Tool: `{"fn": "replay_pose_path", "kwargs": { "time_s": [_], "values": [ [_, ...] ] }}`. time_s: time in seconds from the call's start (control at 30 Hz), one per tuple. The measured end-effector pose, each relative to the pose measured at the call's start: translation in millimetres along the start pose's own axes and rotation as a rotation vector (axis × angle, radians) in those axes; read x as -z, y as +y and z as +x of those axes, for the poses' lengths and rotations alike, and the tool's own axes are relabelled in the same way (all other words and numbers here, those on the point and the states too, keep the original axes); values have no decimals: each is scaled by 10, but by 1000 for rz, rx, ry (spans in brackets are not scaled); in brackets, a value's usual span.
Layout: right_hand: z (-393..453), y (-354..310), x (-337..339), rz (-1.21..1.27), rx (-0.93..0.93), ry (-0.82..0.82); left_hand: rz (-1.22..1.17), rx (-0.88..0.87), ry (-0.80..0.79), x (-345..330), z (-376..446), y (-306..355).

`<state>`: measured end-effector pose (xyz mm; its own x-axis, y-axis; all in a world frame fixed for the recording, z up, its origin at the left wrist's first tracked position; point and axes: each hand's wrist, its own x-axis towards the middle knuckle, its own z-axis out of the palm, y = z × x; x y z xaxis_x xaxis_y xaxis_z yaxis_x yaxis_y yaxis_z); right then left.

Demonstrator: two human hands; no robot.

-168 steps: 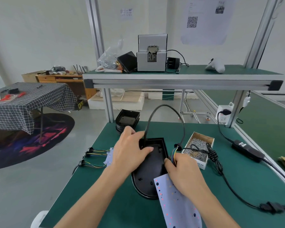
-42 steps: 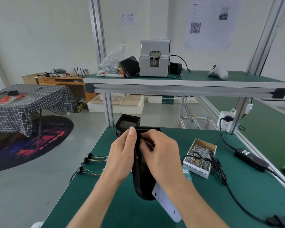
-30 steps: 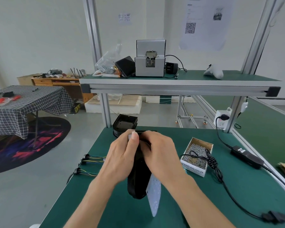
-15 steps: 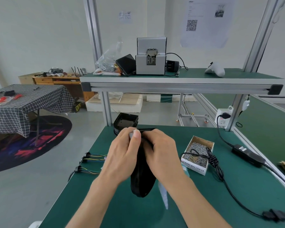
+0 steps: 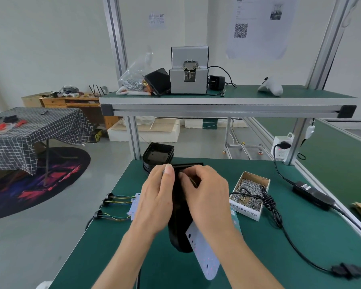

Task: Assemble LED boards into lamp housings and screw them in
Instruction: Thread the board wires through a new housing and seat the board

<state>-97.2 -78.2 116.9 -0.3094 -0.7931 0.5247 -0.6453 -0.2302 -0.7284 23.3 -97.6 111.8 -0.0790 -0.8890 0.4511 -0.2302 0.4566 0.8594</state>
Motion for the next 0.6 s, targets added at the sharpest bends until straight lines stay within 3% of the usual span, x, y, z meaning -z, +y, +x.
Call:
{"fn": "replay_pose_path", "kwargs": {
  "time_s": [0.3,0.43,0.5,0.6],
  "values": [
    [-36,45,-35,146,-58,-59,76,-111,-41,-62,0,41],
    [-70,89,50,143,36,-151,-106,124,-50,-7,33,-16],
    [-108,154,115,142,93,-68,-106,186,-67,26,28,-9],
    [-99,349,248,32,90,82,-52,142,-39,58,-5,-31]
  ]
}}
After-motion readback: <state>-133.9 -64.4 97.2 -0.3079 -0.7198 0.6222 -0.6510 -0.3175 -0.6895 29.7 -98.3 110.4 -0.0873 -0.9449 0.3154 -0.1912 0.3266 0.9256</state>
